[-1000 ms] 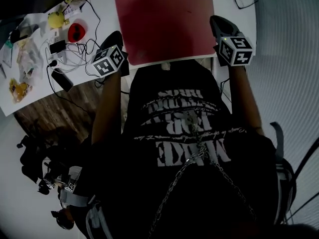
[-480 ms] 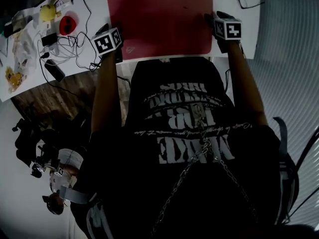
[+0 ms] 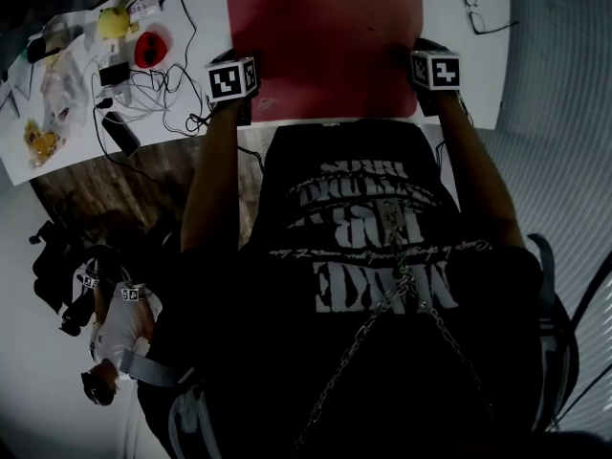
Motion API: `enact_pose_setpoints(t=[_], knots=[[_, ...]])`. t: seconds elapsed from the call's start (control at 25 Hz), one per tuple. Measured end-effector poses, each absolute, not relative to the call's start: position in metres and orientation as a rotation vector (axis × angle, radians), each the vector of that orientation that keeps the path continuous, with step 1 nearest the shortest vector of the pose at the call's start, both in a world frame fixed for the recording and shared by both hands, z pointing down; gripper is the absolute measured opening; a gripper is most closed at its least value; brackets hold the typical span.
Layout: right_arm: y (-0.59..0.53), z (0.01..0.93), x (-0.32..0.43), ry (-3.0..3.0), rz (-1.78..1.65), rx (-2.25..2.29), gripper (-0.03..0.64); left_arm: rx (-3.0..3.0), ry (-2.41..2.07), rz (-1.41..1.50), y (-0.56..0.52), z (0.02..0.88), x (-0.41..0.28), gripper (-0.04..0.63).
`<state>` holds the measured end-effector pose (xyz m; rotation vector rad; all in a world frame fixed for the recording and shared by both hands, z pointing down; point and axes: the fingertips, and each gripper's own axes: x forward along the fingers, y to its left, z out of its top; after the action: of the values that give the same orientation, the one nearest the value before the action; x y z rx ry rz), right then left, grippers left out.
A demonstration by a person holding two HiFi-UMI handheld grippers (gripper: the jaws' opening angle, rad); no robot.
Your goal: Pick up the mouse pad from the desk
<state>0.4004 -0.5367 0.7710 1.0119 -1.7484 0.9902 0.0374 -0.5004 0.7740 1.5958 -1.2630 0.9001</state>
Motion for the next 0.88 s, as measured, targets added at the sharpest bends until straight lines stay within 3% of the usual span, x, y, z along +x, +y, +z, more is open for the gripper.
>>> enact_pose_setpoints(t=[0.36, 0.44, 0.48, 0.68, 0.88], knots=[[-0.538, 0.764, 0.385, -1.772, 0.968, 1.007, 0.173, 1.606, -1.259, 0.9, -0.503, 0.768, 0.039, 0.2], [-0.532, 0.764, 0.376, -1.781, 1.009, 1.003, 0.072, 1.614, -1.243, 0.904, -0.504, 0.769, 0.038, 0.182], [-0.528, 0.762, 0.372, -1.782, 1.007, 1.006, 0.062, 1.615, -1.235, 0.892, -0.503, 0.769, 0.038, 0.174], [-0.525, 0.737, 0.362, -1.878, 1.022, 1.035, 0.056, 1.634, -1.177, 0.766, -0.502, 0.768, 0.05, 0.062], [-0.509, 0.69, 0.342, -2.025, 0.908, 1.021, 0.048, 1.803, -1.201, 0.684, -0.496, 0.723, 0.06, 0.055]])
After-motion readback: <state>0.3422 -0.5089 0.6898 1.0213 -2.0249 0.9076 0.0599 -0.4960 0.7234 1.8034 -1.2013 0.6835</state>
